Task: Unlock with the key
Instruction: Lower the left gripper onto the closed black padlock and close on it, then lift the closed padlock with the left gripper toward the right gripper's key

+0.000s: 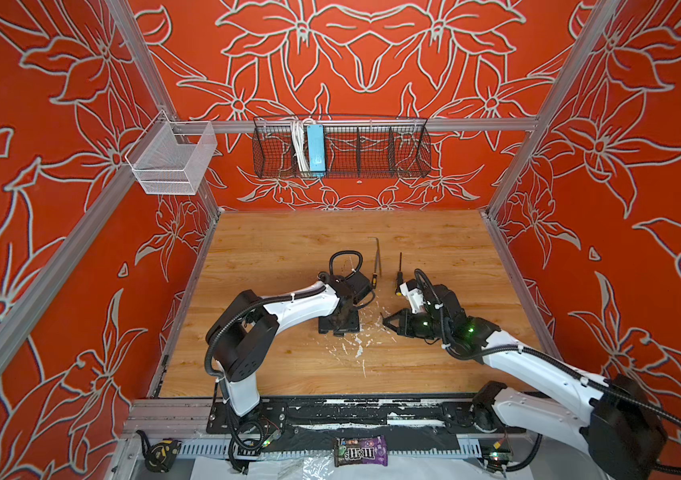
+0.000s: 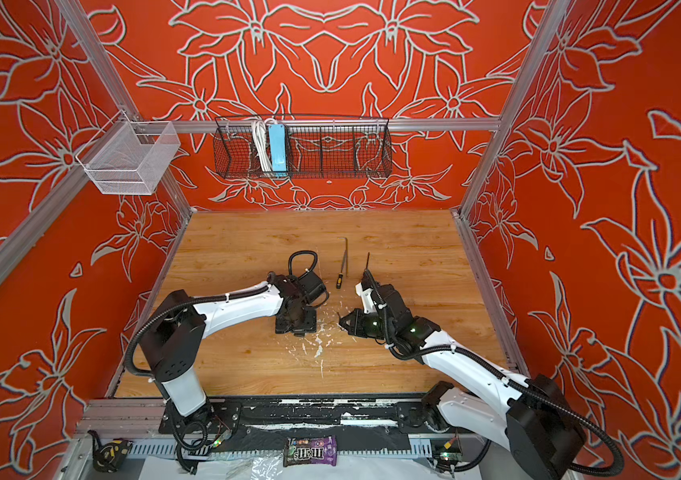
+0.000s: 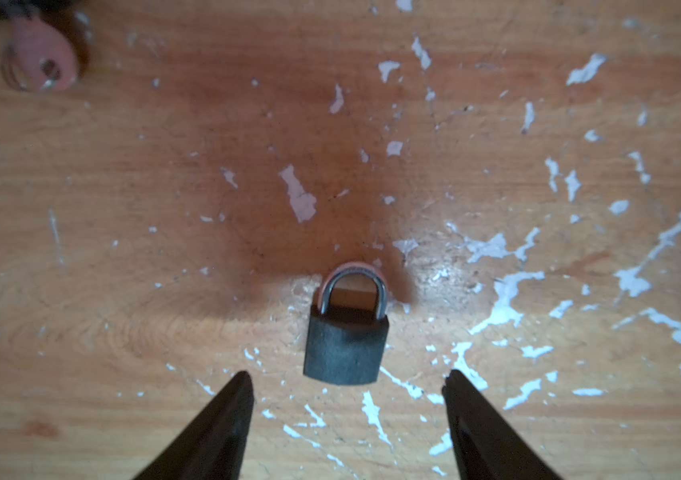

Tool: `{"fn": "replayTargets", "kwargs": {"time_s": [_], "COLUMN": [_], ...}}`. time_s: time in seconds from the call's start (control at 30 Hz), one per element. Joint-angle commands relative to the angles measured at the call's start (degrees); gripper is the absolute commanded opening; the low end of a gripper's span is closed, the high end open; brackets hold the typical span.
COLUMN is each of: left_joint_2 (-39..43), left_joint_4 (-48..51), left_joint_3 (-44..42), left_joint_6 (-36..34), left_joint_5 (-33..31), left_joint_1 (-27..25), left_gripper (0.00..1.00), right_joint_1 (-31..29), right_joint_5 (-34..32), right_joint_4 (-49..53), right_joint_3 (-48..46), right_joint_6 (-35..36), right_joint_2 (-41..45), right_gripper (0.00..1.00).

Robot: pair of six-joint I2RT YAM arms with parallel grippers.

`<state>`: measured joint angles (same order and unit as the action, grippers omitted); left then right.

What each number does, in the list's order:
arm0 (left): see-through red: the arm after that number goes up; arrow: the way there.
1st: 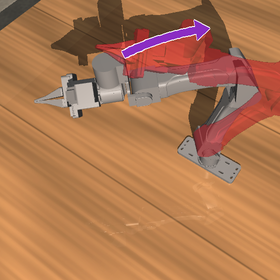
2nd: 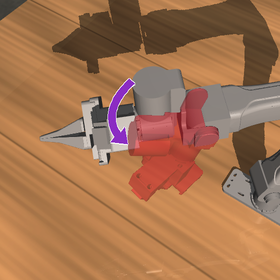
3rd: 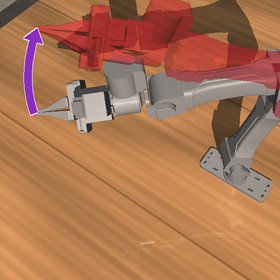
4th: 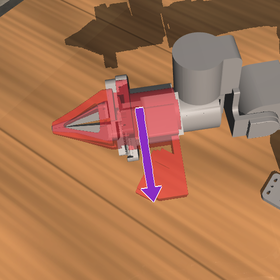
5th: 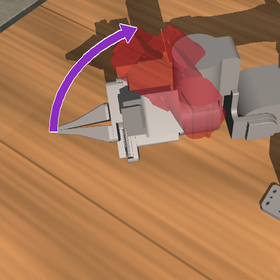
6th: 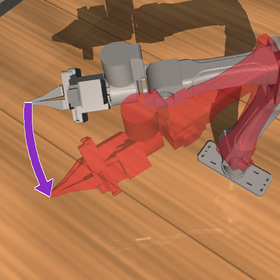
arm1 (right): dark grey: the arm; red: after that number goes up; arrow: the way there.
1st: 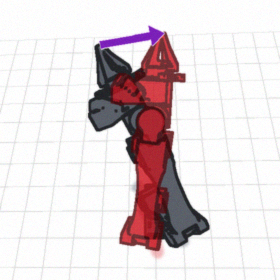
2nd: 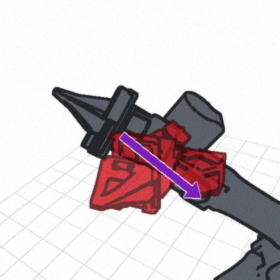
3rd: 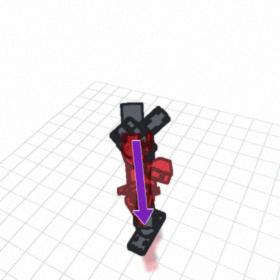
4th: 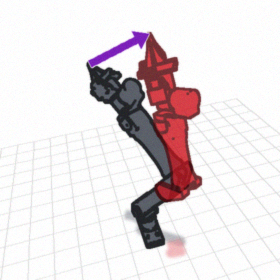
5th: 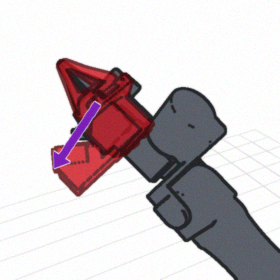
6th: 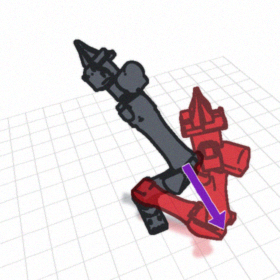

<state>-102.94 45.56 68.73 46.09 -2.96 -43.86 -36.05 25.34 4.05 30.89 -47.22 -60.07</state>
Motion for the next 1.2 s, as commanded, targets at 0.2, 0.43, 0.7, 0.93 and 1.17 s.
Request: {"fn": "replayTargets", "kwargs": {"time_s": [0.2,0.43,0.7,0.93,1.17], "left_joint_2": [-3.44,-4.8,-4.8,-5.38,-4.28], "left_joint_4": [-0.96,-0.47,-0.79,-0.3,-0.29], "left_joint_3": [0.2,-0.7,-2.86,-2.81,-2.56], "left_joint_6": [1.8,2.58,3.22,3.31,3.53], "left_joint_5": [1.51,2.77,2.63,1.78,1.71], "left_joint_1": [0.55,0.53,0.55,0.53,0.53], "left_gripper": [0.63,0.53,0.44,0.38,0.25], "right_joint_1": [0.8,0.98,1.07,1.03,1.04], "right_joint_5": [0.87,1.36,1.76,2.11,2.32], "right_joint_4": [-1.23,-2.15,-3.6,-4.43,-4.05], "right_joint_3": [-0.86,-1.01,-1.32,-1.61,-1.45], "right_joint_6": [-1.35,-1.73,-2.24,-2.69,-2.35], "right_joint_2": [1.06,0.57,-0.28,-0.59,-0.67], "right_gripper": [0.0,0.0,0.0,0.0,0.0]}}
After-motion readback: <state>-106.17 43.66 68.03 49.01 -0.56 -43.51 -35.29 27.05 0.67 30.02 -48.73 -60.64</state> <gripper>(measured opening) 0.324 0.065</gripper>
